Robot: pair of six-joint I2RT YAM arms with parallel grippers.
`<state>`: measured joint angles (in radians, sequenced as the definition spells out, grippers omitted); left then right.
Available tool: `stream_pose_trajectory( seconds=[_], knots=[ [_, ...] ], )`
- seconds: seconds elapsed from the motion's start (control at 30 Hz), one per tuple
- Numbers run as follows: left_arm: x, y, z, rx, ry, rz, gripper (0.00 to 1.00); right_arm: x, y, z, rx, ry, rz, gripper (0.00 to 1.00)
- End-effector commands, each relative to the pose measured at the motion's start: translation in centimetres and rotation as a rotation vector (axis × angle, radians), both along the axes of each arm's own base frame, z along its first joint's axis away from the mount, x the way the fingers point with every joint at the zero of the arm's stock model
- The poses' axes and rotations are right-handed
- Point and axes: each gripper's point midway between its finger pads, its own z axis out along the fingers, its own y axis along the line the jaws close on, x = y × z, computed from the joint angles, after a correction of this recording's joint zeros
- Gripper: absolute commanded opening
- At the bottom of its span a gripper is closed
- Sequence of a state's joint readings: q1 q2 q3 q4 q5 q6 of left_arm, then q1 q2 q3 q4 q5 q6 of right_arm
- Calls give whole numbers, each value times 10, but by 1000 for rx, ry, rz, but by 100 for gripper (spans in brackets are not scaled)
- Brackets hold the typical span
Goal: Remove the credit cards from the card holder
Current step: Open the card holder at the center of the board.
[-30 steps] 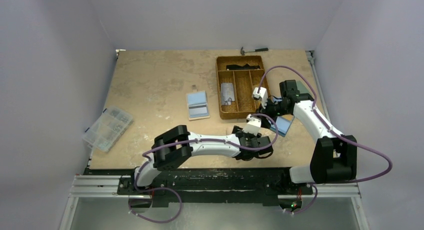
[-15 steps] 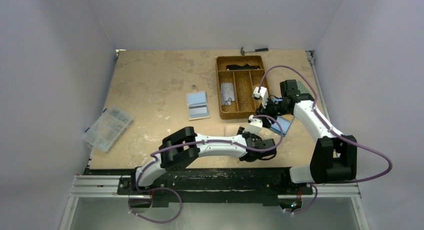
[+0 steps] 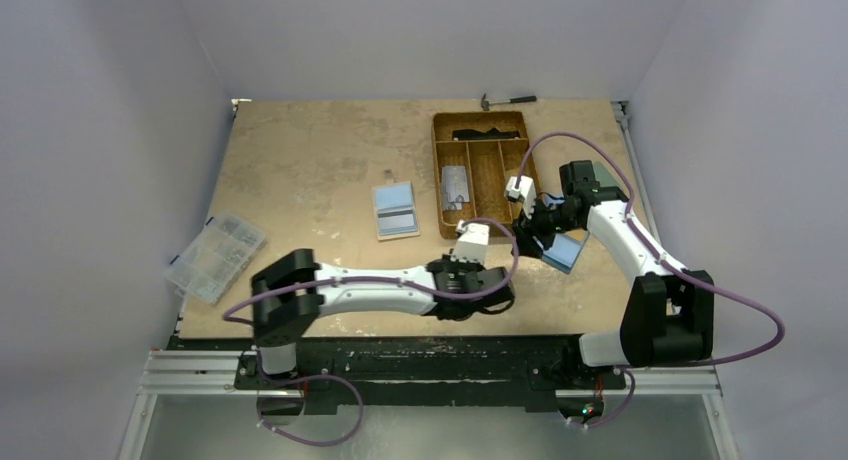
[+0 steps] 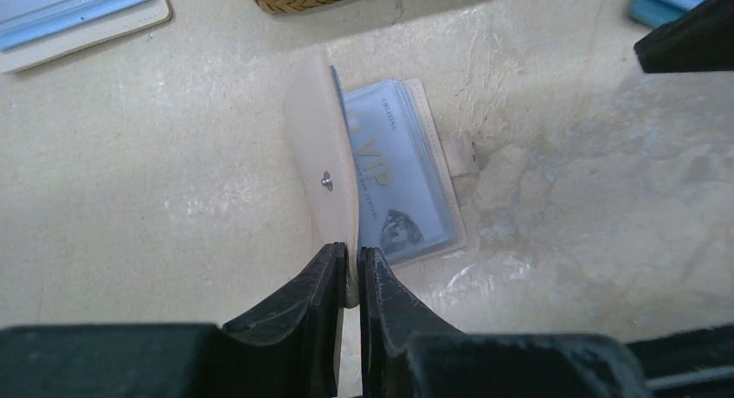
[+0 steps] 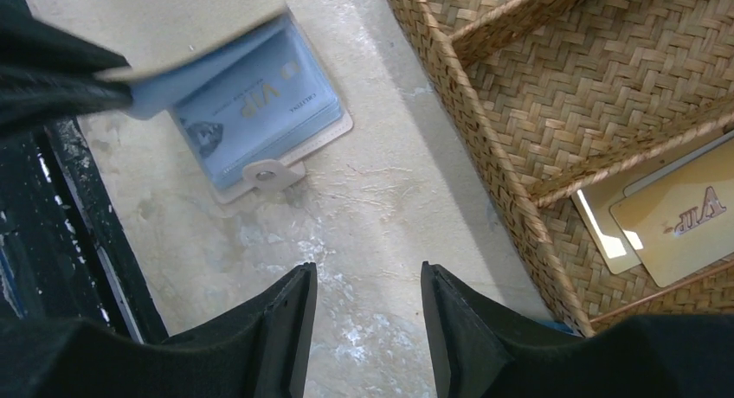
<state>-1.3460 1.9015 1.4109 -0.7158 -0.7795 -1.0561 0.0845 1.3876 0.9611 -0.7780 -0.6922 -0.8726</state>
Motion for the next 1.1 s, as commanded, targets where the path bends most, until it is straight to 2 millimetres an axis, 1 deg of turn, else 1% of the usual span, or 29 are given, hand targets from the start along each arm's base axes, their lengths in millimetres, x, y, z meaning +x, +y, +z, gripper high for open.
stream_pose_trajectory(
  seconds=[0.0, 0.07, 0.13, 0.23, 0.37, 0.43, 0.47, 0.5, 0.67, 0.77, 0.83, 0.97, 1.07],
  knots=[
    [9, -5, 43, -318, 9, 3, 0, -2, 6, 11, 36, -25, 51, 55],
    [11, 8, 36, -405, 56, -2, 0, -6, 10, 14, 57, -35, 73, 55],
    [14, 14, 36, -508, 90, -13, 0, -11, 14, 17, 81, -48, 102, 55],
    [13, 26, 34, -593, 106, -30, 0, -20, 21, 22, 122, -75, 162, 55],
    [11, 40, 25, -609, 122, -34, 0, -35, 36, 25, 162, -110, 261, 56],
    [6, 47, 16, -611, 146, -37, 0, -43, 45, 25, 171, -129, 317, 57],
    [7, 47, 16, -641, 144, -35, 0, -47, 51, 24, 172, -138, 346, 58],
    [6, 50, 12, -652, 152, -28, 0, -51, 56, 22, 171, -148, 377, 58],
    [2, 71, -7, -678, 179, 22, 0, -69, 82, 14, 171, -211, 518, 60],
    [3, 82, -13, -678, 185, 48, 0, -76, 95, 10, 171, -267, 586, 61],
    [3, 89, -17, -674, 189, 66, 0, -77, 104, 8, 158, -314, 618, 61],
    [5, 99, -20, -672, 193, 86, 0, -68, 121, 10, 106, -425, 629, 62],
    [5, 106, -22, -658, 193, 92, 0, -61, 131, 8, 63, -449, 651, 59]
  ],
)
